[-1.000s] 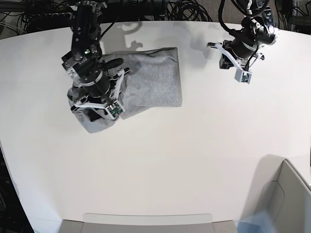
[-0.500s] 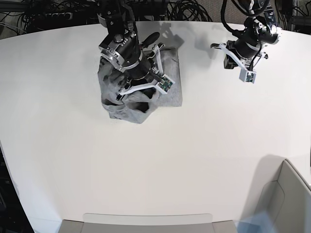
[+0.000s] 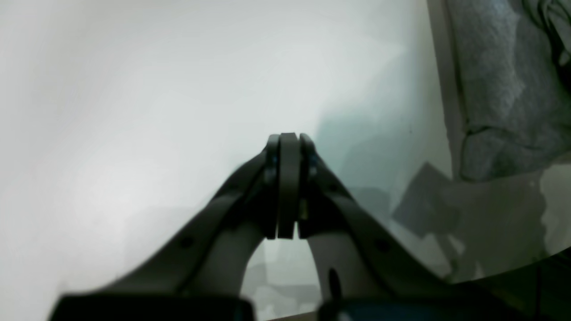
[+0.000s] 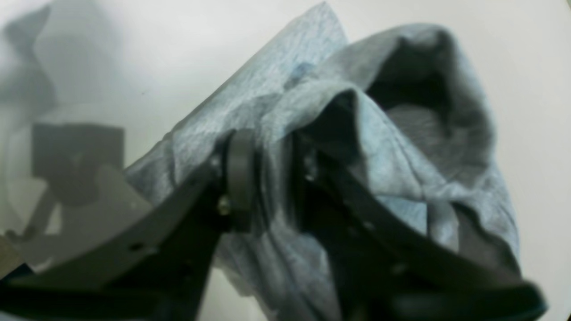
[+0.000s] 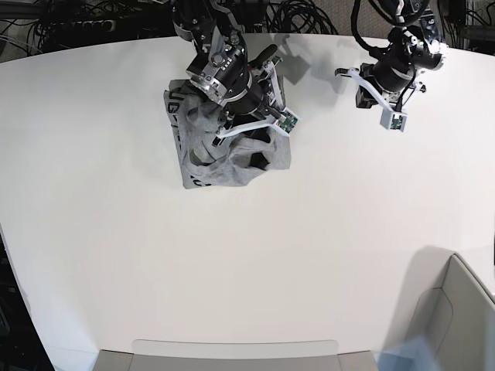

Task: Fold the T-shirt properly
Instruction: 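Press and flatten the folded bundle with the right gripper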

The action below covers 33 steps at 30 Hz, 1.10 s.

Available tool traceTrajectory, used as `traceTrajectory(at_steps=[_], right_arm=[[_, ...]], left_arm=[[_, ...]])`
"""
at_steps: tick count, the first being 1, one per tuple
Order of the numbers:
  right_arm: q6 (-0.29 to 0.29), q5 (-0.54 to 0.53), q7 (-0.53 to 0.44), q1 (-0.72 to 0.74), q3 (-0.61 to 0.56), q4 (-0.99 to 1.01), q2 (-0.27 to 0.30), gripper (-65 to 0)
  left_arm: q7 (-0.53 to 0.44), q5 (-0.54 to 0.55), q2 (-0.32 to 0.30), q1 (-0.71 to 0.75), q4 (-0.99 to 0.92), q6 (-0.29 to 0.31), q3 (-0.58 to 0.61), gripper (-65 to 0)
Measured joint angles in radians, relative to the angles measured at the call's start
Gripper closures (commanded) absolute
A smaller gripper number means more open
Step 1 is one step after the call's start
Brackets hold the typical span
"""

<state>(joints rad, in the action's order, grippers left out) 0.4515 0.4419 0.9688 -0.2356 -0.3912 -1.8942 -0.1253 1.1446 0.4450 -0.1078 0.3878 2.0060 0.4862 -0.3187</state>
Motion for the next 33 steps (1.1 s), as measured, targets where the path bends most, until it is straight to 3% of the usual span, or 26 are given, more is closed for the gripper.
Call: traceTrajectory(at_steps=[9,14,20,22,27,33], right_arm=[[-0.003,-0.007,-0.018,0.015,-0.086,-0.163,-0.003,-17.0],[-0.005,0.087,-0.007,0.026,0.096,-0.160,0.016,-15.0],[-0.007,0.085,-0.008,0.036,0.211,-0.159,0.066,-0.6],[-0.006,0.095,-0.006,0.038,0.229,-0.159,0.067,0.0],[-0.003,0.085,-0.006,0.037,0.219,-0.088,0.056,0.0],[-0.005,0.081,-0.008,0.112,0.088,0.078,0.056,0.0]], left_arm=[[0.000,0.000,0.000,-0.002,0.000,0.000,0.000,0.0],[0.000,-0.001,0.005,-0.003,-0.001,0.000,0.004,0.0],[0.000,0.000,0.005,-0.011,-0.032,0.000,0.003,0.0],[0.002,-0.004,0.008,-0.028,-0.060,0.000,0.004,0.0],[-0.001,0.000,0.008,-0.039,-0.080,0.000,0.004,0.0],[-0.001,0.000,0.011,-0.039,-0.080,0.000,0.004,0.0]])
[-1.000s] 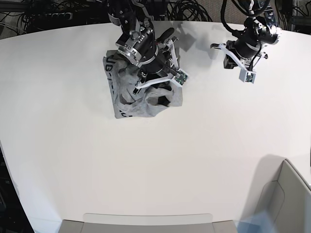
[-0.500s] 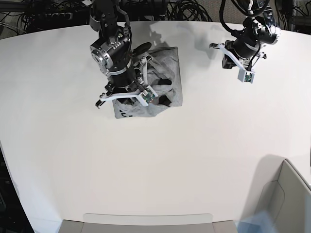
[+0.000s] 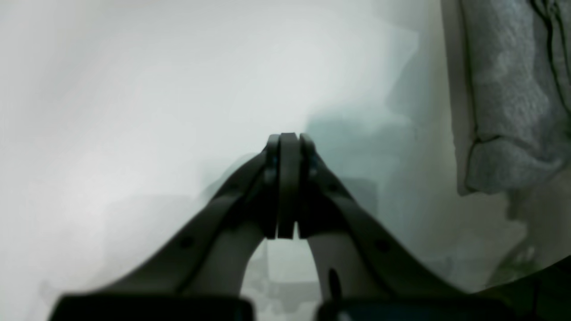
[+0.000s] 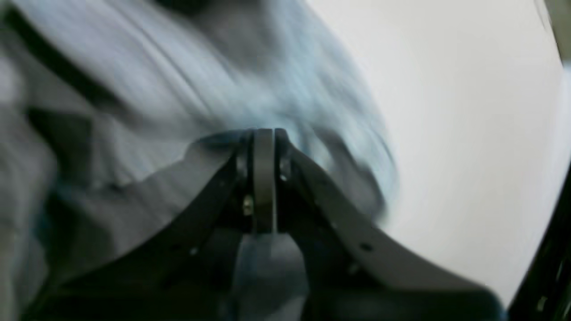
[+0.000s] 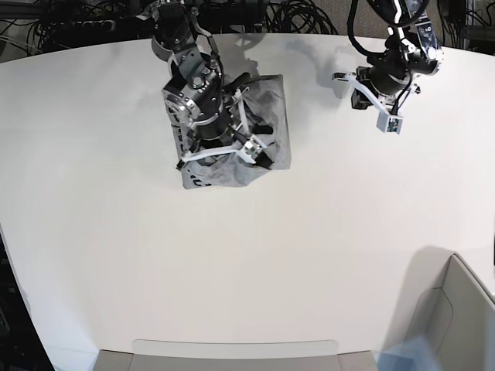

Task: Fold the T-shirt properly
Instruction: 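Press and flatten the folded bundle with the right gripper, then tuck and smooth the bundle's edge with the right gripper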

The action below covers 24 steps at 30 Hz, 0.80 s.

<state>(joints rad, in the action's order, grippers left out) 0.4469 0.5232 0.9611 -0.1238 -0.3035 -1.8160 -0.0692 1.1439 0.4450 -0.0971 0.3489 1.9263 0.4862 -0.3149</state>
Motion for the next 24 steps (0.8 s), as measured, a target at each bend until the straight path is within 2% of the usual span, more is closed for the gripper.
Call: traceTrajectory(at_steps=[3,9,14,19,24], right_arm=[[0.000,0.000,0.001,0.056,-0.048,0.073,-0.007,0.0],[-0.002,0.001,-0.005,0.205,-0.061,0.214,-0.075,0.0],[-0.001,-0.053,0.000,0.305,-0.106,0.320,-0.063,0.0],[-0.003,-0.078,-0.005,0.288,-0.174,0.242,-0.071,0.0],[-0.002,-0.069,-0.005,0.187,-0.168,0.050,-0.065,0.0]], left_arm=[[0.001,0.000,-0.001,0.000,0.000,0.000,0.000,0.0],[0.000,0.000,-0.001,0.002,0.000,0.000,0.001,0.0],[0.000,0.000,0.000,0.000,0.000,0.000,0.001,0.0],[0.000,0.000,0.000,0.001,0.000,0.000,0.001,0.0],[-0.001,0.000,0.000,0.000,0.000,0.000,0.001,0.0]])
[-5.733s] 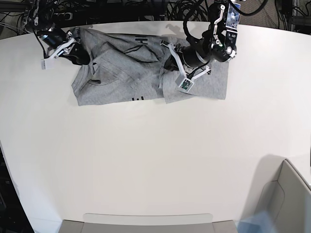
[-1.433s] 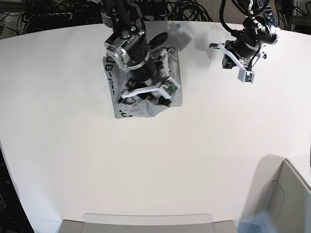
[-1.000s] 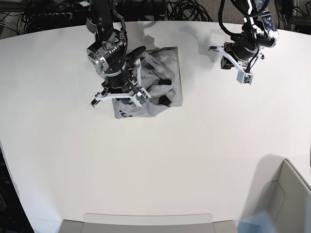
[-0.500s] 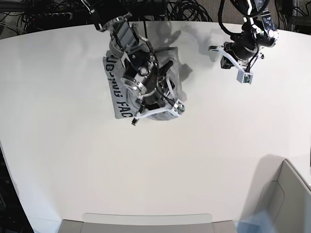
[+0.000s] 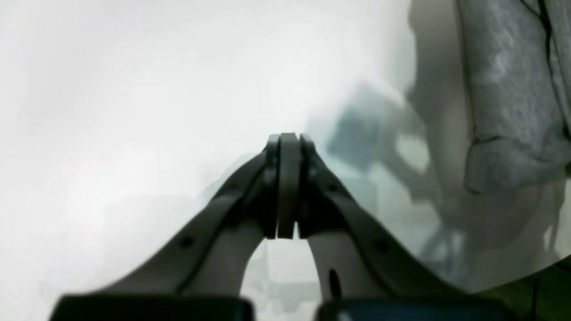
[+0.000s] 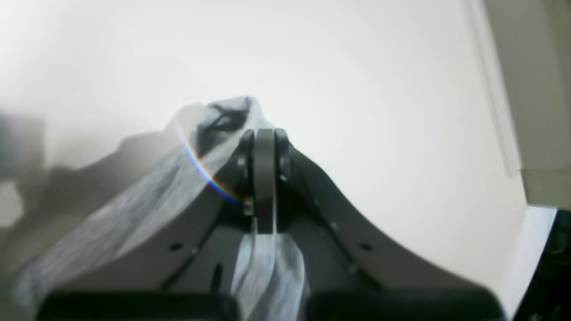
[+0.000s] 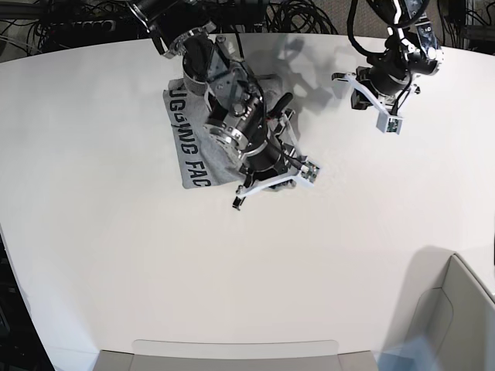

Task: Fold the T-shirt properly
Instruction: 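Tuck and smooth the bundle's edge with the right gripper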

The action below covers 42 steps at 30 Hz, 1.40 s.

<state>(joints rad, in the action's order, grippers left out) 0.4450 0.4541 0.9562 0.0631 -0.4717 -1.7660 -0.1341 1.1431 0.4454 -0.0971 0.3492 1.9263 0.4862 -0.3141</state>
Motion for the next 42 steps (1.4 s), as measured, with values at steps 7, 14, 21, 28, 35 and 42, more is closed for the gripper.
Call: traceTrajectory(at_steps=[7,14,21,28,35,42], right_arm=[[0.000,0.016,0.020,-0.215,0.039,-0.189,0.104,0.0],[-0.001,0.058,0.006,-0.281,0.035,-0.184,0.106,0.0],[0.002,0.056,0.006,-0.192,0.007,0.098,0.026,0.0],[0.000,0.039,0.001,-0.119,-0.228,0.130,-0.005,0.0],[0.003,0.047,0.009,-0.122,-0.232,0.073,0.011,0.0],[0.000,0.042,-0.020,-0.198,-0.137,-0.217,0.060,0.0]], left_arm=[[0.001,0.000,0.002,0.002,0.000,0.000,0.000,0.0],[0.000,0.000,0.000,0.000,-0.001,0.000,0.000,0.0],[0.002,0.000,0.000,0.000,-0.001,0.000,0.000,0.0],[0.000,0.000,0.000,0.000,-0.001,0.000,0.000,0.0],[0.000,0.000,0.000,0.000,-0.001,0.000,0.000,0.0],[0.001,-0.003,-0.003,0.003,-0.001,-0.001,0.028,0.0]])
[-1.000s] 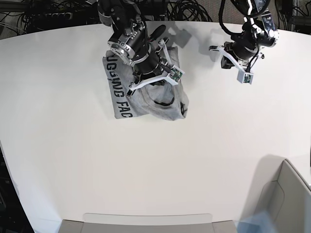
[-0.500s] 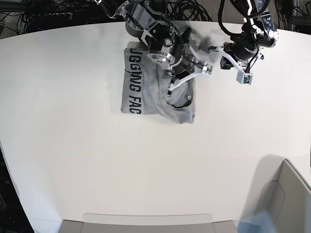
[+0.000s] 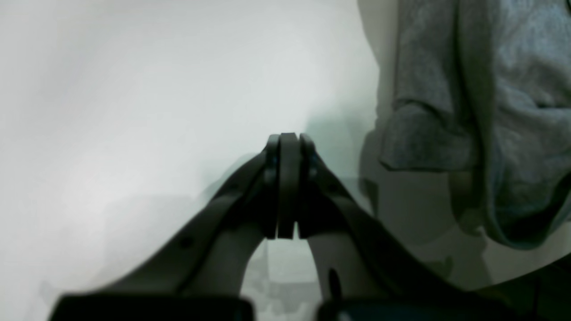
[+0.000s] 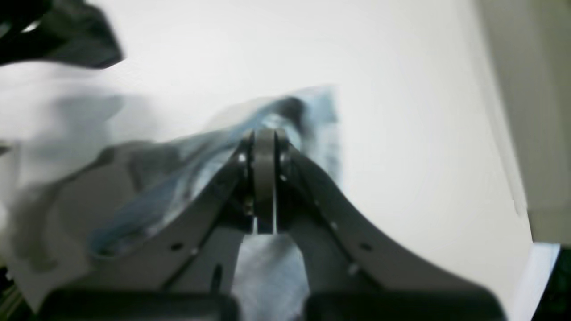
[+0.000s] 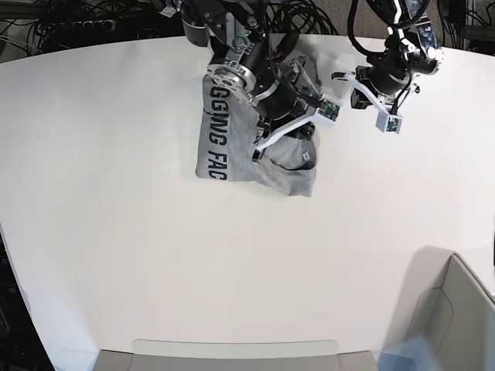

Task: Fold the T-shirt properly
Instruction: 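Tuck and smooth the bundle's edge with the right gripper, then grasp the bundle's corner with the left gripper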

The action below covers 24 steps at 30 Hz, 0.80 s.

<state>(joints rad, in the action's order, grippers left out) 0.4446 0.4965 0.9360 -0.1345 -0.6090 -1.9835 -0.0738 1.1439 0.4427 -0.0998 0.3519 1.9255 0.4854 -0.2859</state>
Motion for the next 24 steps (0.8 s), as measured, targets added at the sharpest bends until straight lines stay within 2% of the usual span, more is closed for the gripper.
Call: traceTrajectory(at_steps=[4,7,11,14,20,24], right_arm=[[0.003,0.016,0.037,-0.049,0.172,0.006,0.062,0.0],[0.003,0.018,0.026,-0.039,0.330,-0.042,0.050,0.0],[0.003,0.004,0.012,-0.024,0.489,-0.051,0.048,0.0],[0.004,-0.015,0.027,-0.033,0.569,-0.050,0.062,0.0],[0.003,-0.360,0.014,-0.089,0.714,-0.030,0.161,0.0],[0.004,-0.523,0.027,-0.139,0.798,-0.005,0.217,0.0]], left_arm=[[-0.005,0.002,-0.005,0.003,0.012,0.000,0.083,-0.1],[-0.019,0.003,-0.006,0.005,0.029,0.001,0.164,-3.4],[0.000,0.002,-0.008,0.008,0.031,-0.004,0.247,-13.8],[-0.007,0.003,-0.009,0.020,0.031,-0.005,0.256,-14.4],[0.004,-0.001,-0.011,0.047,0.082,-0.007,0.256,-14.6],[-0.003,0.003,-0.005,0.034,0.085,-0.007,0.256,-14.6]])
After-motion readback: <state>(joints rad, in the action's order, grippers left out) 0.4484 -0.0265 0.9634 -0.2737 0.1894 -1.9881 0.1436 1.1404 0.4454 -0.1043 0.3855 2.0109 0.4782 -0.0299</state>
